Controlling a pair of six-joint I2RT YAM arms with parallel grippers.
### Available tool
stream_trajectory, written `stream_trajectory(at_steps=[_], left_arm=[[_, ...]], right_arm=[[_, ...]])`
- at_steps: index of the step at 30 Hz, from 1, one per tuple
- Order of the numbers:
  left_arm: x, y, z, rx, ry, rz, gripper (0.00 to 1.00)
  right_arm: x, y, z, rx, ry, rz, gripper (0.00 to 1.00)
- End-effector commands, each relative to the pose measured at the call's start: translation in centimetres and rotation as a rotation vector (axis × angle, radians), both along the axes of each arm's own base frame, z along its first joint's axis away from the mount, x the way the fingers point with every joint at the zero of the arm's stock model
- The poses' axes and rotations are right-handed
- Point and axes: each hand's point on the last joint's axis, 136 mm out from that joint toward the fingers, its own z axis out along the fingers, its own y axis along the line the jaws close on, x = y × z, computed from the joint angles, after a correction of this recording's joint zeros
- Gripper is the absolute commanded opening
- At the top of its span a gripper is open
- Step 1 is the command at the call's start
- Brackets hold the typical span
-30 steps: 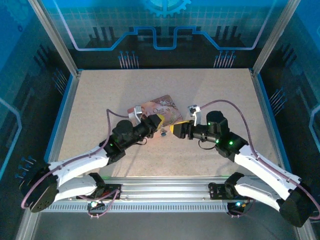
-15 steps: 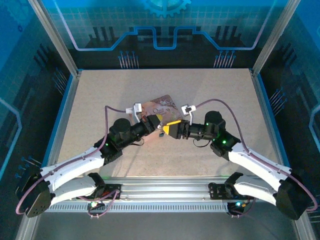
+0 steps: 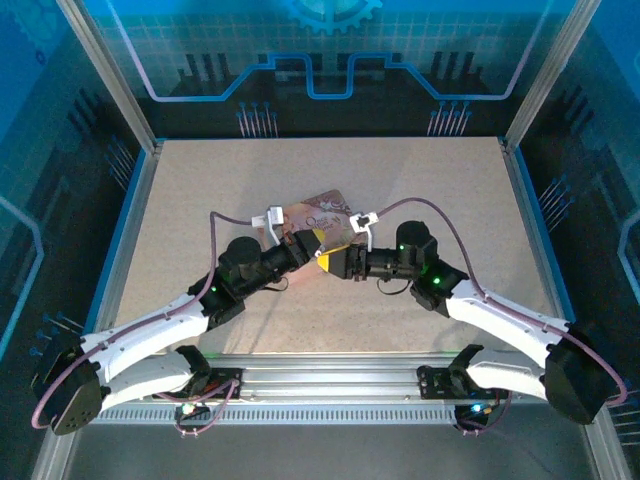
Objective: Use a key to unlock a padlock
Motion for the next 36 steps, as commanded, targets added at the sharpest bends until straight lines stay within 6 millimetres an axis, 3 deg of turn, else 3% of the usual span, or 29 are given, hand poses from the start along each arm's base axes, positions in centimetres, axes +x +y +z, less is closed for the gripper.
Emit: stream_trajectory(at_steps=[1,11,19,36], left_arm=[[-0.1,-0.1,0.5,-0.006,-0.035,-0.008,0.0],[-0.1,-0.1,0.4,-0.018,-0.035,-0.01,0.0],[-0.1,-0.2,0.3,-0.02,-0.033,-0.015,0.0],[-0.1,-0.2,0.0,-0.028,-0.026,-0.01,0.0]], right_arm=[[-0.2,0.6,2.2,0.047,-0.048,0.021,0.32],[-0.1,0.7,2.2,0.047,-0.037,0.018,0.21],[0.4,0.7,2.2,0.05,-0.025,-0.002,0.26],[0.9,0.9,1.7,0.037,0.002,-0.014,0.22]])
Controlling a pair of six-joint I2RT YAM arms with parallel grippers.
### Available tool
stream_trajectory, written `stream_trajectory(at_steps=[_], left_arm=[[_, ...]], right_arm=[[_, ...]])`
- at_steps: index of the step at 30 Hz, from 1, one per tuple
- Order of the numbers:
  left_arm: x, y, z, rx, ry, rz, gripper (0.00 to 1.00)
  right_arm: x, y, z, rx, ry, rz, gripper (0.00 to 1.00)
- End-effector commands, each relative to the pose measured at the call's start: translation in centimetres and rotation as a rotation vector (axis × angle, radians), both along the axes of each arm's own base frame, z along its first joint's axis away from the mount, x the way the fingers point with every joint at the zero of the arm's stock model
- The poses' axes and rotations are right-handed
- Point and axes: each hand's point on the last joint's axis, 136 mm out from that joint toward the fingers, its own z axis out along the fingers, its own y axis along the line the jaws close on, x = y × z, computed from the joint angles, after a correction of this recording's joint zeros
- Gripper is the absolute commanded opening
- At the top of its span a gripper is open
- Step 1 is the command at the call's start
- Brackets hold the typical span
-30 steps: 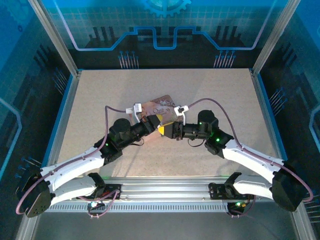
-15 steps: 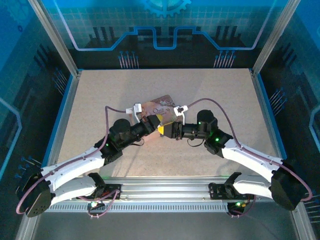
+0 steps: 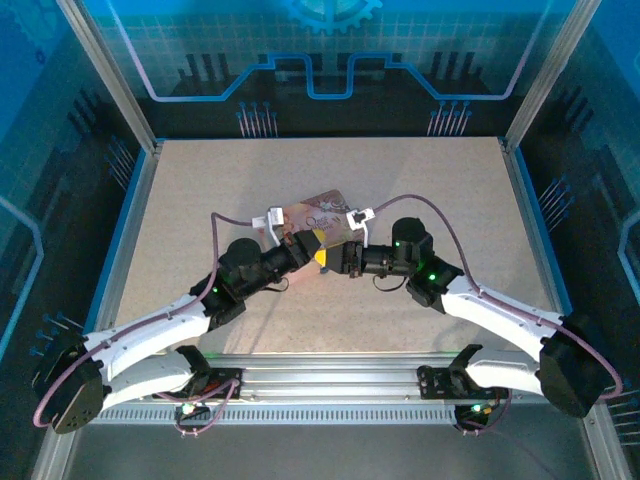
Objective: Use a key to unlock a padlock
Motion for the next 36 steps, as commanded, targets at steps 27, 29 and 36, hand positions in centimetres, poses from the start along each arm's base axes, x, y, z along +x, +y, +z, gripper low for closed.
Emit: stream_trajectory(at_steps=[27,29,36], left_arm=[[-0.3,4.4,-2.6,0.224,0.065,0.098,0.56],[-0.3,5.1,-4.0,0.271,0.112,0.104,0.61],[0.3,5.5,-6.6,0.465,0.166,0.048,0.7]], right_arm=[[-0.2,-3.8,-2.8,-0.216,-0.022,-0.113,0.02],[-0.3,-4.5,-3.4,-0.263,-0.028,-0.124,0.02],[-0.1,-8.1,-6.3,-0.482,-0.013,-0.214,0.02]])
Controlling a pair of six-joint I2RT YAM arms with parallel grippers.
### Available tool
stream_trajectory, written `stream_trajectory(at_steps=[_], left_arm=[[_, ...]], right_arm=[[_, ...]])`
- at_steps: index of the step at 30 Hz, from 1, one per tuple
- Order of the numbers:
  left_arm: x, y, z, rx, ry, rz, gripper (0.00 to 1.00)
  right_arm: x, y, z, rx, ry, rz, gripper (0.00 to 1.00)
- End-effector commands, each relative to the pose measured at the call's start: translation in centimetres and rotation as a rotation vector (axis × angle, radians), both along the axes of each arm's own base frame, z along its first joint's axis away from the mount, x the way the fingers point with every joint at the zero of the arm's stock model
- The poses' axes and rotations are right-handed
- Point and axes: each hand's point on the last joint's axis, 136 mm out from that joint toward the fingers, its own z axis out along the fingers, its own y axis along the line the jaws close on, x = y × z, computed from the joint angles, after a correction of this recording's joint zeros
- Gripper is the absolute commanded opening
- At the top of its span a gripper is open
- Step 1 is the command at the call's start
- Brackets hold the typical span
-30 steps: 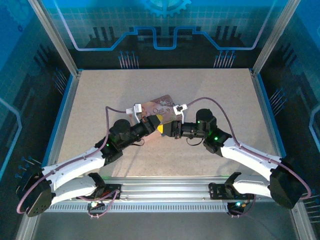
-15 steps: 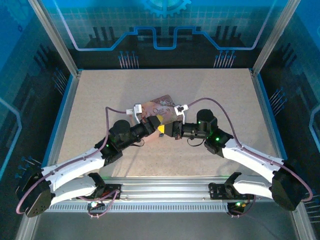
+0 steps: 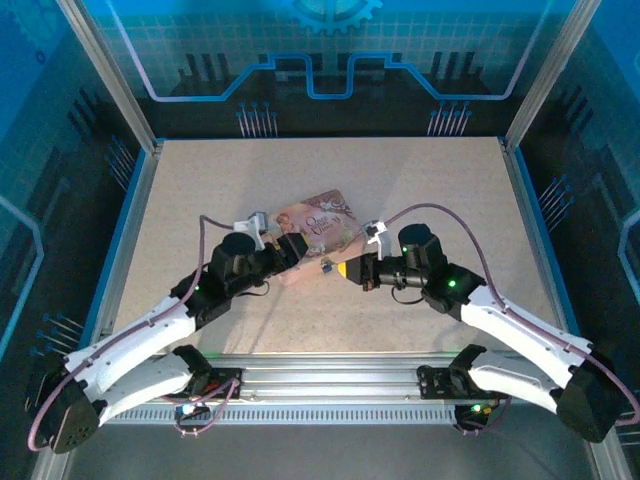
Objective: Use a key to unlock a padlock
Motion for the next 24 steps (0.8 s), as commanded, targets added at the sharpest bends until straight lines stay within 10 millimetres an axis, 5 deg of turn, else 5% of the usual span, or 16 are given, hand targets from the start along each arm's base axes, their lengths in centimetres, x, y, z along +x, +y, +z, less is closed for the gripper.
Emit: stream_trajectory(at_steps=[1,7,15,24], left_arm=[[-0.2,-0.2,-1.0,0.135,0.032,-0.073,0.7],[0.4,-1.9,-2.5,0.219,0.094,-0.158,0.71],[-1.3,-5.2,-6.6,0.215,0.171,-0.22,0.72],[-1.6,-3.7,-9.9,0.226,0.252,-0.168,0.79]], right_arm=[[0.3,-2.9,-1.1,-0.15,-0.008,-0.065,0.02],[0.1,-4.6,-2.7,-0.19,0.028,-0.094,0.02],[0.3,-5.5,-4.7,-0.197,0.066,-0.118,0.02],[0.5,-6.0,-5.2,-0.21,0.077,-0.127,0.03]])
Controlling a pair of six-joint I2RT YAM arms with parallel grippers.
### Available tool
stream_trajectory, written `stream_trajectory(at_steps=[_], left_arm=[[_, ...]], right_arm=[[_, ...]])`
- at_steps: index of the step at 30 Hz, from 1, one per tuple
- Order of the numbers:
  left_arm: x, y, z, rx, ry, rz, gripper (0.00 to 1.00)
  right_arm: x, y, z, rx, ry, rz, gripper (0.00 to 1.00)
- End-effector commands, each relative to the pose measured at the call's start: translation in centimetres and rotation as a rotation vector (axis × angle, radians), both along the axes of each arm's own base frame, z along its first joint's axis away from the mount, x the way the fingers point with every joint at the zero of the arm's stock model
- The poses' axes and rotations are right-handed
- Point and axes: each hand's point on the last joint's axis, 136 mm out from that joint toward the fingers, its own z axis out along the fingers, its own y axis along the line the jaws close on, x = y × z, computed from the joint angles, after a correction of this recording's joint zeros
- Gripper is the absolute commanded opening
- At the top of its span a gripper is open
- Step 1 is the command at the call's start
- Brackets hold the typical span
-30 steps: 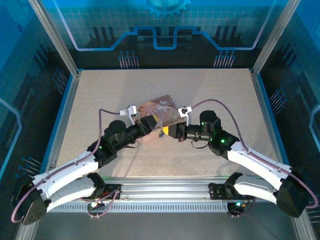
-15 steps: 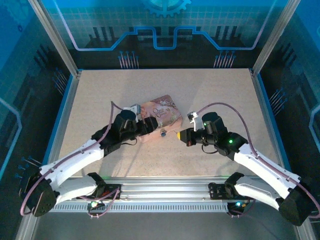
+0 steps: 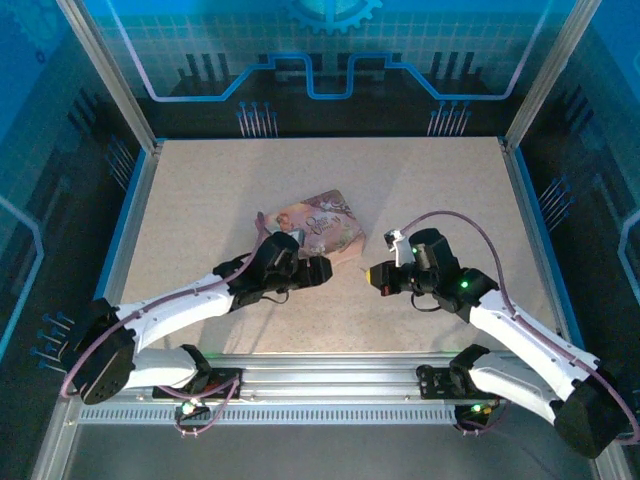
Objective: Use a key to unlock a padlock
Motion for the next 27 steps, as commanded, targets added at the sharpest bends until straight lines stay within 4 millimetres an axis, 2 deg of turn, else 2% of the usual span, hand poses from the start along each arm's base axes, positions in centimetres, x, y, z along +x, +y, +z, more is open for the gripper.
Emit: stream_trajectory(at_steps=[1,8,15,21,27], left_arm=[[0.6,0.8,-0.8,-0.002,0.022,0.027,0.8],[2.7,4.3,-2.1,0.03,0.032,0.085,0.81],[6.0,7.4,-1.5,0.056,-0.043,0.145,0.81],[8.7,8.4,-0.8,0.064,-0.092,0.143,0.82],[9.0,8.1,-0.4,0.062,-0.129,0.111,0.82]], right_arm=[[-0.2,-0.4,-0.7,-0.012,0.018,0.003,0.03],[-0.3,-0.1,-0.8,-0.001,0.021,0.024,0.03],[-0.4,0.3,-0.7,0.012,0.026,0.047,0.03],[0.1,1.8,-0.3,0.076,0.043,0.079,0.03],[2.2,4.3,0.3,0.156,0.05,0.112,0.03]])
